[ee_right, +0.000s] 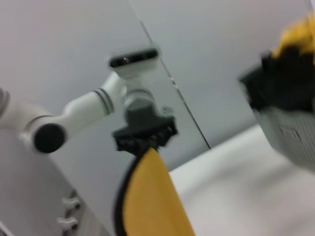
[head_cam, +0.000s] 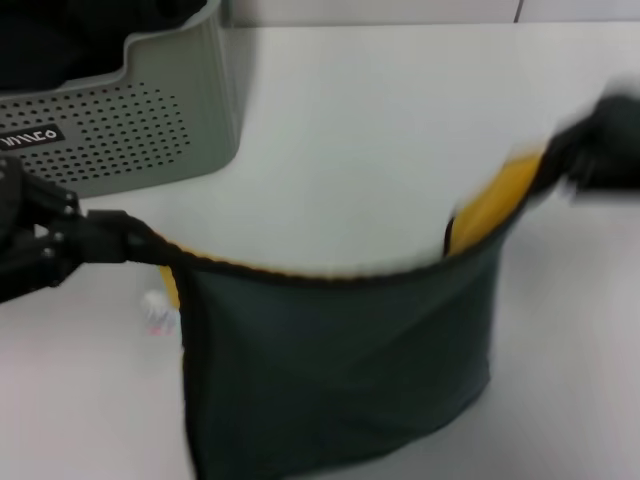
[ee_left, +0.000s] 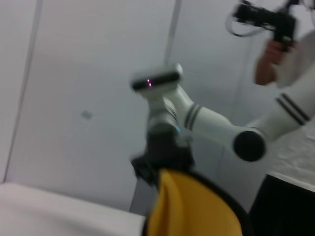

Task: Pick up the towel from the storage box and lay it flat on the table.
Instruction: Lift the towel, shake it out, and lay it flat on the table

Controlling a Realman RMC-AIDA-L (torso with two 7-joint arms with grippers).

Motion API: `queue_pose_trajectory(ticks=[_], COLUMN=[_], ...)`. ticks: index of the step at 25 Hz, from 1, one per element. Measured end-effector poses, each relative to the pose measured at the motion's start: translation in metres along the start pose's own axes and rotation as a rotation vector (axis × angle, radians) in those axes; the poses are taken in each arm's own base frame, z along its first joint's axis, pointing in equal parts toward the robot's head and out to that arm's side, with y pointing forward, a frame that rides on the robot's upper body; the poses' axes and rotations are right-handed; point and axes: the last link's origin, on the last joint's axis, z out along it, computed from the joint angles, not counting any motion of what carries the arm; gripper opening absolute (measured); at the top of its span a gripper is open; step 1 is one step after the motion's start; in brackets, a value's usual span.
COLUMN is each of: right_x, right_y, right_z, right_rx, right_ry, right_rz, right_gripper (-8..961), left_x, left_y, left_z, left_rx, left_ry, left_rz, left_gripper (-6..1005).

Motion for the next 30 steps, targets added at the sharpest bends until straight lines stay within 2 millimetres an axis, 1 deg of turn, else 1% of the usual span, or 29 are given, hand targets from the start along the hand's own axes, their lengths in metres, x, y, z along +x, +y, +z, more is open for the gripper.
queue_pose_trajectory(ticks=[2, 4, 5, 8, 11, 14, 17, 20, 24, 26, 28, 30], right_x=[0.025, 0.039, 0.042, 0.043, 0.037, 0.033, 0.028, 0.017, -0.011, -0.020, -0.022, -0.014], right_y=[-0.020, -0.034, -0.038, -0.045, -0.050, -0.053, -0.052, -0.053, -0.051, -0.047, -0.041, -0.036], right_z=[0.019, 0.034, 0.040, 0.048, 0.048, 0.042, 0.033, 0.027, 0.018, 0.014, 0.013, 0.019], right_rx=[-0.016, -0.022, -0.019, 0.009, 0.059, 0.105, 0.161, 0.237, 0.346, 0.391, 0.410, 0.381], right_ry=[0.014, 0.027, 0.037, 0.051, 0.045, 0.027, 0.001, -0.019, -0.059, -0.065, -0.053, -0.019], right_rz=[0.097, 0.141, 0.149, 0.132, 0.089, 0.045, -0.031, -0.127, -0.300, -0.359, -0.387, -0.357], right_gripper=[12, 12, 12, 12, 12, 12, 12, 12, 12, 12, 12, 12], left_x=[-0.011, -0.021, -0.025, -0.032, -0.038, -0.039, -0.031, -0.017, 0.008, 0.023, 0.028, 0.026], left_y=[-0.008, -0.017, -0.022, -0.037, -0.051, -0.054, -0.054, -0.054, -0.058, -0.060, -0.061, -0.058], left_z=[0.000, -0.001, -0.001, 0.000, 0.001, 0.001, -0.002, -0.005, -0.005, -0.004, -0.003, -0.002], left_rx=[0.036, 0.084, 0.113, 0.210, 0.288, 0.309, 0.323, 0.331, 0.317, 0.299, 0.279, 0.241], left_ry=[0.014, 0.021, 0.027, 0.010, -0.029, -0.034, 0.035, 0.126, 0.230, 0.273, 0.269, 0.227], left_rz=[-0.051, -0.100, -0.120, -0.152, -0.174, -0.175, -0.123, -0.066, 0.004, 0.031, 0.028, 0.013], left_gripper=[31, 31, 31, 32, 32, 33, 33, 33, 34, 34, 34, 34])
